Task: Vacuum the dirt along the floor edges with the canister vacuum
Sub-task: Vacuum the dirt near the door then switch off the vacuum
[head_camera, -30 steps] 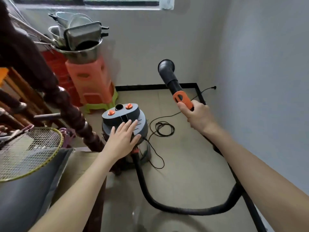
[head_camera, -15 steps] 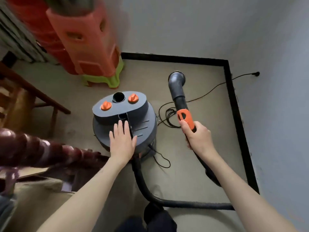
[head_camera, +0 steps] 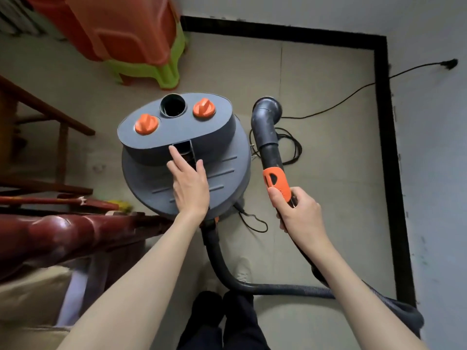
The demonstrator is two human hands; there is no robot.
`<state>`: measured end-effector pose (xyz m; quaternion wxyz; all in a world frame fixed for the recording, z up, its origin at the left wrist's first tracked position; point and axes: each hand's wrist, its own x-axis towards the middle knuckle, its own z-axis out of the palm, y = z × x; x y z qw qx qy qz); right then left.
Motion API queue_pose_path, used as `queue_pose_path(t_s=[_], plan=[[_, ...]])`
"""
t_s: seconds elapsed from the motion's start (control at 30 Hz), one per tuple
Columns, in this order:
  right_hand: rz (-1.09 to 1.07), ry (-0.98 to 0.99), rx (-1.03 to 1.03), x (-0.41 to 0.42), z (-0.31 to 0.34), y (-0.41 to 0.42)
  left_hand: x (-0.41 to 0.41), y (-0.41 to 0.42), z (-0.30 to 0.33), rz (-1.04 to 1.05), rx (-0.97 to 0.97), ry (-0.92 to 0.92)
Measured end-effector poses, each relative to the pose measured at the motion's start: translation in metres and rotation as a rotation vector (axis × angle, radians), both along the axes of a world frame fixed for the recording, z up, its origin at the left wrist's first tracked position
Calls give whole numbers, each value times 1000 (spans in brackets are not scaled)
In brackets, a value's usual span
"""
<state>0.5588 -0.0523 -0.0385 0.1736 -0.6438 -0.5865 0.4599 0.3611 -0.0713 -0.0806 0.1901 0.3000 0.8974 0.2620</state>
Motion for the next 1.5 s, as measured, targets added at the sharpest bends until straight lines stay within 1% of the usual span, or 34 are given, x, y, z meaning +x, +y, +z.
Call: queue_pose_path(t_s=[0.2, 0.37, 0.63, 0.8, 1.03, 1.23, 1.5], plan=[[-91, -5, -25, 19, -5, -12, 5, -3, 1, -43, 35, -31], [-133, 2, -29, 48, -9, -21, 27, -12, 1, -64, 27, -50], [-114, 9, -39, 112, -6, -50, 72, -44, 6, -53, -20, -56], [-87, 11, -46, 153, -4, -78, 92, -72, 8, -36, -72, -18], [-88, 33, -46, 176, -3, -116, 116, -121, 10, -40, -115, -3], [-108, 31, -28, 181, 0, -150, 140, -164, 13, -42, -103, -31], [-231, 101, -37, 194, 8, -210, 167, -220, 16, -96, -87, -91]])
